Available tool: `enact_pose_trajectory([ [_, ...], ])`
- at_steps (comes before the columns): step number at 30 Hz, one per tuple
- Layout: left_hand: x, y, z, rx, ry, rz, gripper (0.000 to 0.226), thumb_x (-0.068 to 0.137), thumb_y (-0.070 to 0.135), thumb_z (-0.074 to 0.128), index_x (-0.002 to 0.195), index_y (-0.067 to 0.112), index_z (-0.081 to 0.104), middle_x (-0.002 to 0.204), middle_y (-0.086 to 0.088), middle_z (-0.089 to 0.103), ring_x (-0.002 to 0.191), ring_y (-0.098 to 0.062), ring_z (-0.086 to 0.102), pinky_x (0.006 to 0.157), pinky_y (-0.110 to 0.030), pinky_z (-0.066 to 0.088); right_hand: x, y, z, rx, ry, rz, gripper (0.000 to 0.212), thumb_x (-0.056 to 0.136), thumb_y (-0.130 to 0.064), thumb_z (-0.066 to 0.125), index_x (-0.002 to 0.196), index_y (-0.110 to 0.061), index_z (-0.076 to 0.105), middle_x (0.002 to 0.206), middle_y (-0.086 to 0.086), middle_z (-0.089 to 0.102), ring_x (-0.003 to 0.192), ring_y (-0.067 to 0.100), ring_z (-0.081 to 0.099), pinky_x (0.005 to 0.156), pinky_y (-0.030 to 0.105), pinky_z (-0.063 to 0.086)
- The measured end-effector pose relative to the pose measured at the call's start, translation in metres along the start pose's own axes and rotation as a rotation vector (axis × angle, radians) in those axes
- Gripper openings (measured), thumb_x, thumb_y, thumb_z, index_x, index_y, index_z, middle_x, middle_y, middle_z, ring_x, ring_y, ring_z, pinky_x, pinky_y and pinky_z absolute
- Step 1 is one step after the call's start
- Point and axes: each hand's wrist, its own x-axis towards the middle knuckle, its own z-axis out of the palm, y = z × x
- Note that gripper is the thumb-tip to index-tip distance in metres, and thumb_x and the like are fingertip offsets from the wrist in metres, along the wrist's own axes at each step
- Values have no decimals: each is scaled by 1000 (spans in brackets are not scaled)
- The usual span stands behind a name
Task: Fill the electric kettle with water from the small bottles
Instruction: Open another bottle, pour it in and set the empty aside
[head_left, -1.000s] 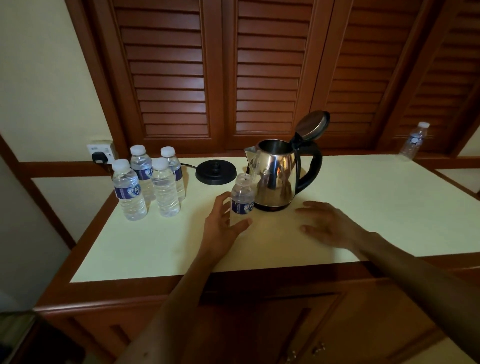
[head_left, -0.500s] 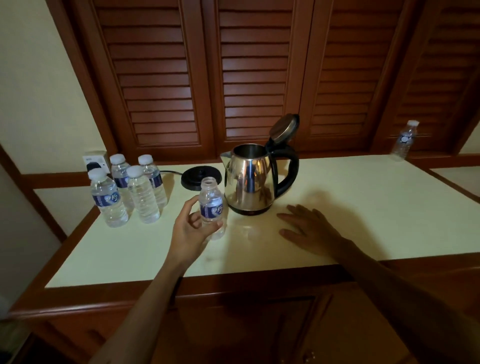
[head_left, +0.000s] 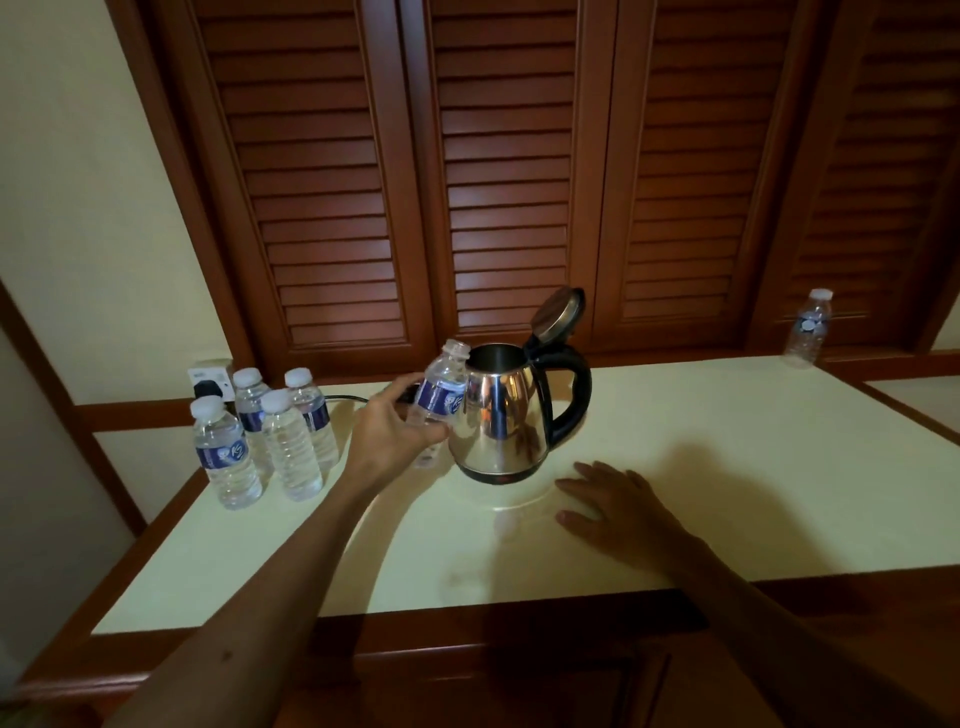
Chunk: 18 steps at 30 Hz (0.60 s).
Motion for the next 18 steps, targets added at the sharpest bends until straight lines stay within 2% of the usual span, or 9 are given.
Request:
enact_pose_trajectory([
  [2, 11, 10, -5, 100, 1, 40, 75, 69, 17, 87, 137, 21, 55, 104, 1, 72, 79, -5, 69, 61, -21, 58, 1, 2, 2, 17, 8, 9, 61, 89, -68, 31, 143, -40, 34, 157, -8, 21, 146, 14, 13, 118, 48, 10],
  [3, 16, 15, -8, 171, 4, 64, 75, 69, 19, 87, 137, 21, 55, 108, -1, 73, 77, -6, 69, 60, -20, 57, 1, 2, 2, 21, 11, 11, 62, 88, -69, 30, 143, -40, 34, 157, -9, 22, 146, 13, 13, 118, 48, 10],
  [6, 29, 29, -14, 407, -1, 114, 72, 69, 25, 86, 135, 20, 57, 116, -4, 71, 86, -12, 64, 71, -26, 53, 2, 4, 4, 29, 24, 6, 62, 88, -69, 30, 142, -40, 36, 157, -10, 23, 145, 12, 14, 118, 46, 10],
  [10, 39, 43, -21, 591, -41, 83, 64, 70, 31, 84, 128, 22, 60, 107, -3, 70, 84, -15, 62, 71, -29, 53, 2, 5, 6, 69, 57, 22, 58, 88, -67, 37, 139, -39, 40, 155, -12, 26, 145, 10, 16, 118, 44, 10],
  [15, 46, 56, -24, 810, -66, 107, 58, 70, 37, 82, 123, 28, 62, 84, 6, 60, 76, -16, 59, 67, -31, 54, 1, 5, 7, 103, 80, 25, 56, 88, -65, 39, 137, -39, 43, 154, -13, 29, 144, 9, 18, 118, 42, 11],
  [18, 49, 59, -25, 870, -100, 120, 57, 70, 38, 82, 122, 27, 61, 86, 4, 61, 76, -17, 58, 65, -30, 51, 0, 4, 6, 111, 87, 28, 56, 88, -64, 40, 137, -37, 44, 154, -13, 30, 144, 9, 19, 118, 42, 12],
])
